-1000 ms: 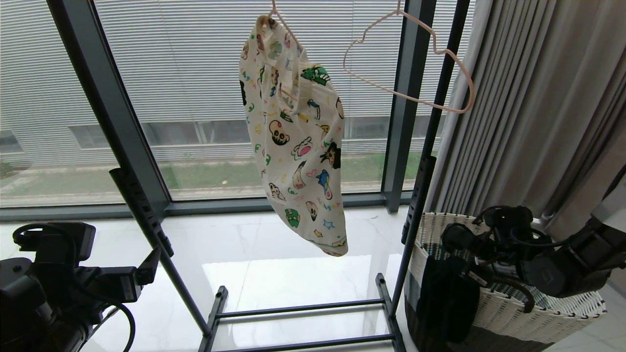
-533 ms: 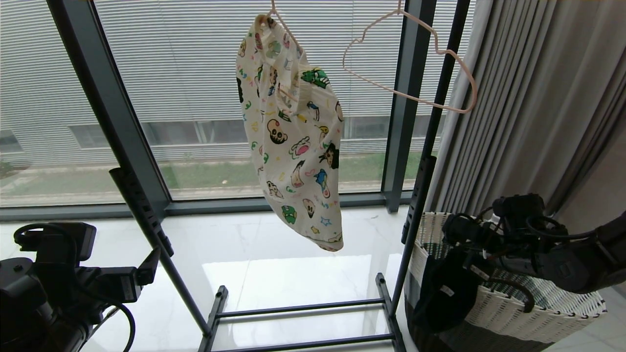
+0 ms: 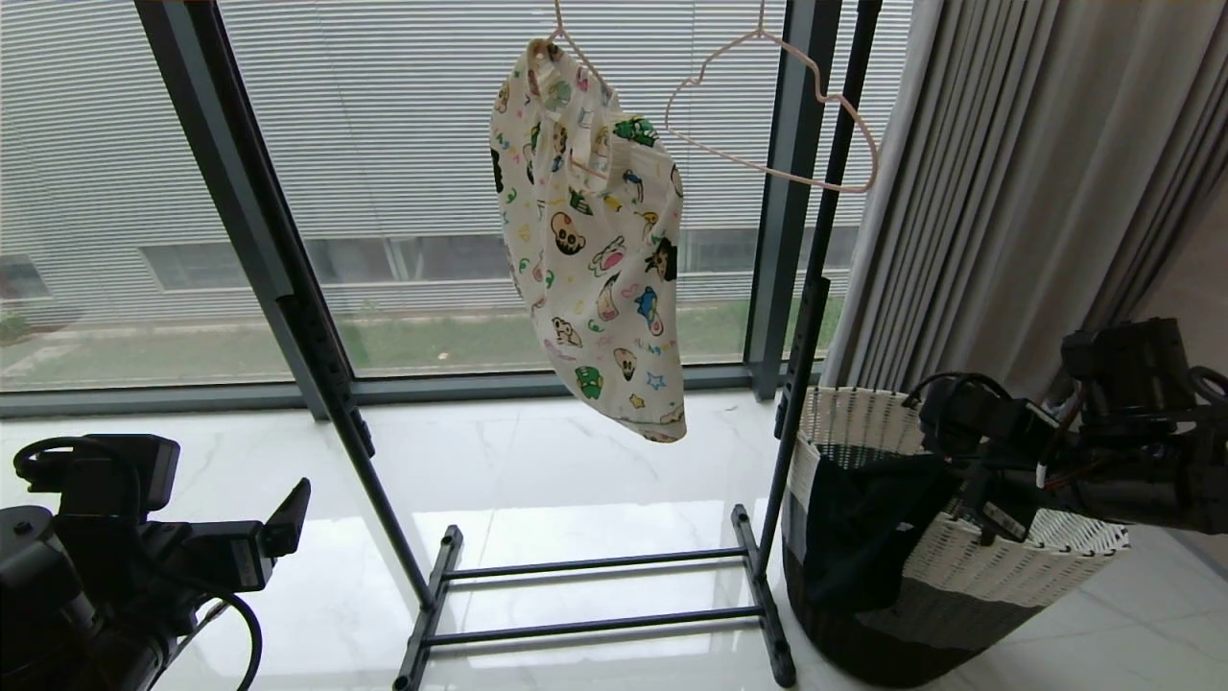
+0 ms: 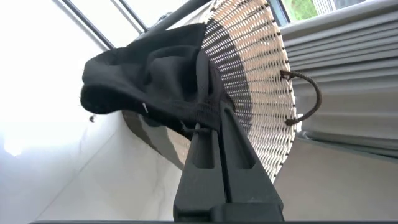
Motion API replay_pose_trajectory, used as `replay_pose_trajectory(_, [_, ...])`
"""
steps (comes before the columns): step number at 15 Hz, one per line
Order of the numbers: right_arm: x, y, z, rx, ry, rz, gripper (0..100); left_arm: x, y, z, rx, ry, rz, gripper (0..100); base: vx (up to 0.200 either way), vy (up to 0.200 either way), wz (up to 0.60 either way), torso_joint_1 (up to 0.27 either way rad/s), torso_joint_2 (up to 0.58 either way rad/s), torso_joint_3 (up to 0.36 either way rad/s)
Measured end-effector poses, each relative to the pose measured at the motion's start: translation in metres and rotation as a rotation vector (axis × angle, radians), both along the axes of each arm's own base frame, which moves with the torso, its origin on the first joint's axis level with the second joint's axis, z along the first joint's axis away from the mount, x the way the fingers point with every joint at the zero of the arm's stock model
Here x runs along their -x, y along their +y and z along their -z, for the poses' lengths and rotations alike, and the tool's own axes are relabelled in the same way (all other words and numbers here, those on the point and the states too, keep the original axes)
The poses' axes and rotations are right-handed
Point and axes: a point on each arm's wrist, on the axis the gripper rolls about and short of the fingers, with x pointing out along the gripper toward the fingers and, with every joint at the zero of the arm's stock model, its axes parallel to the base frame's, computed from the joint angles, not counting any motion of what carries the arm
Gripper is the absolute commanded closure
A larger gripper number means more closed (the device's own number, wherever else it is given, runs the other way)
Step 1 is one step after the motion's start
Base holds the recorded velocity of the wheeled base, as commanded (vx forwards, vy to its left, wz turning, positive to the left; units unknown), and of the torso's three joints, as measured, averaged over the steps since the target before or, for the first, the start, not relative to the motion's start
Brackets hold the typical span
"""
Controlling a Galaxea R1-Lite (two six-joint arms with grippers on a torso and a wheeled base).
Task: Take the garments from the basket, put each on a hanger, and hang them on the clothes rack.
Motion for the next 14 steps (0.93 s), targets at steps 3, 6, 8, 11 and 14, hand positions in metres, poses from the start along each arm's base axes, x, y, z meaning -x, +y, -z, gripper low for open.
replay_pose_trajectory(3, [0.014, 0.01, -0.019, -0.03, 0.008, -0.031, 100, 0.002, 0.0, -0.003, 0.004, -0.018, 0.004, 0, -0.067, 0.0, 0.0, -0.001, 0.0, 0.002])
replay_pose_trajectory(6, [0.021, 0.022, -0.042, -0.068, -0.001, -0.062, 100, 0.004, -0.001, -0.006, 0.014, -0.036, 0.05, 0, 0.0, 0.0, 0.0, 0.0, 0.0, 0.0])
replay_pose_trajectory(8, [0.023, 0.03, -0.059, -0.103, -0.02, -0.079, 100, 0.005, -0.004, -0.011, 0.032, -0.066, 0.142, 0, 0.0, 0.0, 0.0, 0.0, 0.0, 0.0])
replay_pose_trajectory(11, [0.025, 0.04, -0.079, -0.196, -0.043, -0.072, 100, -0.013, -0.02, -0.042, 0.083, -0.13, 0.241, 0, 0.0, 0.0, 0.0, 0.0, 0.0, 0.0])
replay_pose_trajectory(14, [0.028, 0.041, -0.086, -0.212, -0.06, -0.078, 100, -0.036, -0.045, -0.095, 0.224, -0.054, 0.325, 0, 0.0, 0.0, 0.0, 0.0, 0.0, 0.0])
